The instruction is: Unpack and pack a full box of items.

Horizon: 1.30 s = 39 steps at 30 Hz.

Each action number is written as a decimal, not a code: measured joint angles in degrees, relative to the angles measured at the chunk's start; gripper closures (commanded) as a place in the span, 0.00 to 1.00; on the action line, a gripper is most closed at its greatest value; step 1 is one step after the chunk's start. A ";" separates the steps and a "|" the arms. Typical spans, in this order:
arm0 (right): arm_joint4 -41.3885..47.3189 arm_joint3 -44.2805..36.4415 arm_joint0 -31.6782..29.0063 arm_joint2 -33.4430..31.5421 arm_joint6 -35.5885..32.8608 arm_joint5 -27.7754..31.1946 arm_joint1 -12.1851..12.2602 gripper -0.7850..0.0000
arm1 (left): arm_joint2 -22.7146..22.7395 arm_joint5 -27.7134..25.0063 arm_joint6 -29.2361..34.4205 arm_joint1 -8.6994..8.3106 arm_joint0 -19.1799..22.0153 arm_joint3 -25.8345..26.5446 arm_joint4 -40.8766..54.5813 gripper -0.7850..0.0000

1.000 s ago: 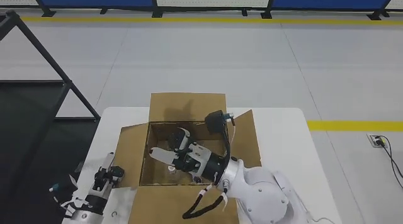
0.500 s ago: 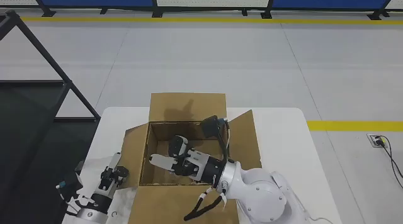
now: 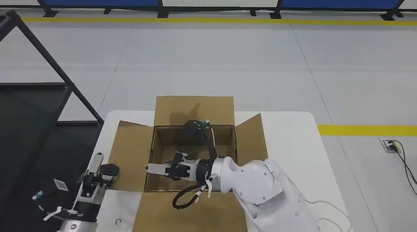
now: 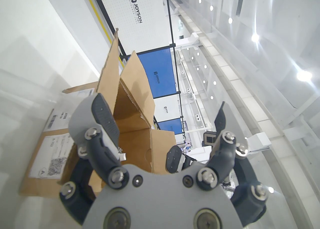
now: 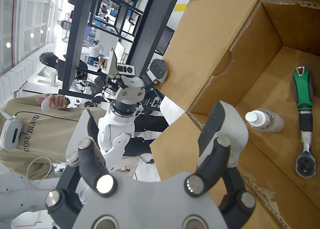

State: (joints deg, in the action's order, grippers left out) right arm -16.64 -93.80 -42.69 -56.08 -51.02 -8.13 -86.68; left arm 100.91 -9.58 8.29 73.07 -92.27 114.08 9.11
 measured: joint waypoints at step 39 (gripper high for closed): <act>-24.87 18.20 17.31 20.80 -10.19 -20.20 -4.83 0.00 | 0.52 -2.32 -0.19 0.42 -0.46 2.38 3.43 0.00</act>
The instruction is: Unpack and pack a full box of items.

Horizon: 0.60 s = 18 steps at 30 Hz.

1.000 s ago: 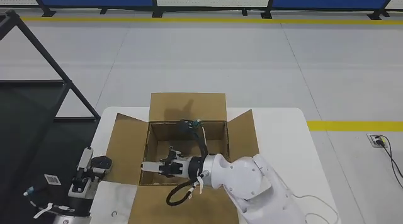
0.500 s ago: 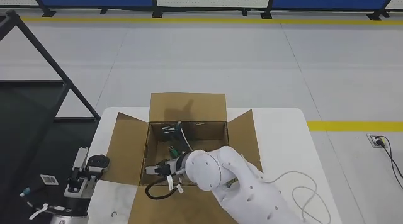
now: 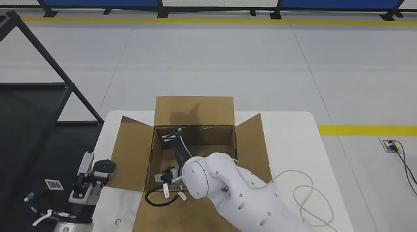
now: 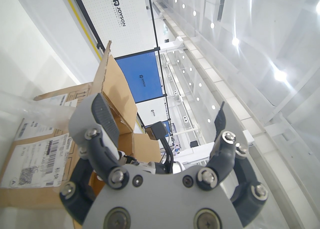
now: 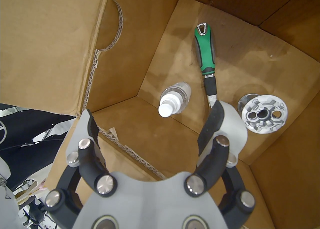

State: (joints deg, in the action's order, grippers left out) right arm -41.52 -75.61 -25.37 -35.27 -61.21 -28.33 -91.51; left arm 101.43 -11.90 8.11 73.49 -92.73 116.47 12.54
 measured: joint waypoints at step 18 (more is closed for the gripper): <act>-5.55 8.38 1.74 2.61 0.44 1.26 -2.80 0.51 | 0.02 0.76 0.81 -0.02 1.34 -0.89 -0.12 0.00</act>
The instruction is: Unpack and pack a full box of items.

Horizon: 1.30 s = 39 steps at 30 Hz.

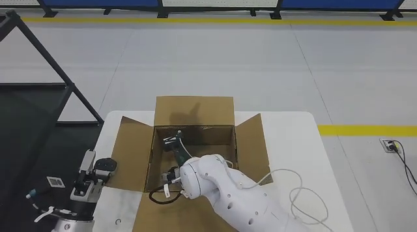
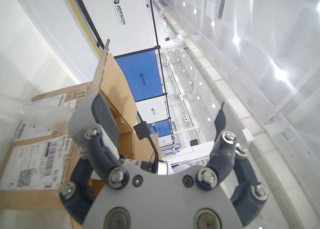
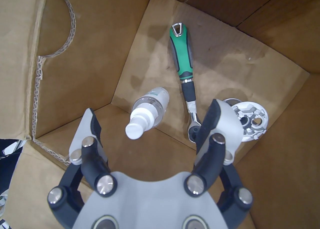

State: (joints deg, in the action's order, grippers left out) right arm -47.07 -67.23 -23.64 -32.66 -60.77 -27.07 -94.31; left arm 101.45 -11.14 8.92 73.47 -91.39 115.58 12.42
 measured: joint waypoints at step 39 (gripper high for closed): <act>-19.63 -18.22 -3.38 -3.83 -9.61 -4.67 0.16 1.00 | -1.49 0.77 1.05 0.05 2.32 -0.59 0.18 0.00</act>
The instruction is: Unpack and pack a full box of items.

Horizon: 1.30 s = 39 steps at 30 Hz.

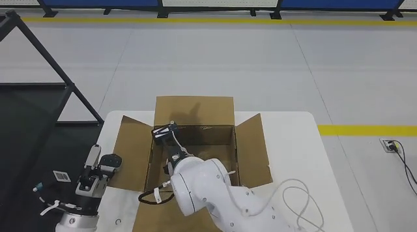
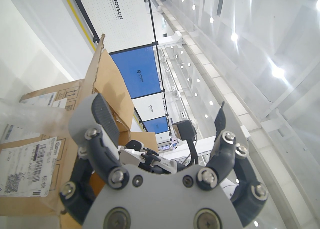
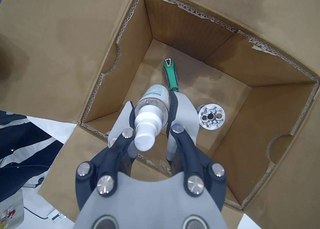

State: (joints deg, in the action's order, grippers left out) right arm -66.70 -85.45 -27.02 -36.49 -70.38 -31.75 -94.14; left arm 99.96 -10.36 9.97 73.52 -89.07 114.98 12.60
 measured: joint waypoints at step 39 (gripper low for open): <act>-37.87 -42.92 -21.99 -14.79 -17.62 15.84 1.22 1.00 | 2.51 0.34 0.59 -0.29 1.97 -1.79 0.99 0.00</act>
State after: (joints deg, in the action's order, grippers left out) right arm -104.56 -128.37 -49.01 -51.28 -88.00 -15.91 -92.92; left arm 102.47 -10.02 10.56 73.23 -87.11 113.19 13.59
